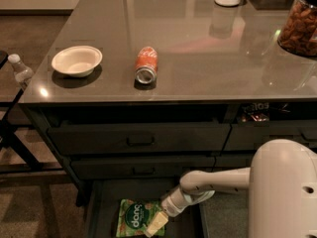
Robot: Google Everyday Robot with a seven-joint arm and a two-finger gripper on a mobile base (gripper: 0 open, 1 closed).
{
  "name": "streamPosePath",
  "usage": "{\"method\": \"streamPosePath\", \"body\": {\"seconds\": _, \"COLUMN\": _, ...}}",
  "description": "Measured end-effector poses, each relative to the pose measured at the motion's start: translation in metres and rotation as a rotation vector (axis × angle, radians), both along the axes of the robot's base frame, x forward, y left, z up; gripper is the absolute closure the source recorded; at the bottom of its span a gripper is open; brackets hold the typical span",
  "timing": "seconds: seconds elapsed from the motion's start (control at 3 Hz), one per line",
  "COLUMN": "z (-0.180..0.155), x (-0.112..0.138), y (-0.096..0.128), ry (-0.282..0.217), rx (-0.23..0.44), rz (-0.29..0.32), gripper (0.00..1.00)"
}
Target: Pick green rice chip bag from bottom drawer and place on counter
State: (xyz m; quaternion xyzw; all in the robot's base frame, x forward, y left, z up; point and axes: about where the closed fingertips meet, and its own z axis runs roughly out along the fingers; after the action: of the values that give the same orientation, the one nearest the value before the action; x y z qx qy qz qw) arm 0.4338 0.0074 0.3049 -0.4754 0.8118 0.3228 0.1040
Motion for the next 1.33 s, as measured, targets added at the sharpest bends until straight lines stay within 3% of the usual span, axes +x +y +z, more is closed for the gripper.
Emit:
{"method": "streamPosePath", "body": {"seconds": 0.33, "z": -0.014, "x": -0.002, "y": 0.008, "ry": -0.007, "rx": -0.004, "rz": 0.004, "gripper": 0.00}}
{"method": "streamPosePath", "body": {"seconds": 0.67, "z": -0.065, "x": 0.020, "y": 0.024, "ry": -0.058, "rx": -0.002, "rz": 0.029, "gripper": 0.00}}
{"method": "streamPosePath", "body": {"seconds": 1.0, "z": -0.065, "x": 0.020, "y": 0.024, "ry": -0.058, "rx": -0.002, "rz": 0.029, "gripper": 0.00}}
{"method": "streamPosePath", "body": {"seconds": 1.33, "z": -0.087, "x": 0.020, "y": 0.029, "ry": -0.056, "rx": -0.011, "rz": 0.032, "gripper": 0.00}}
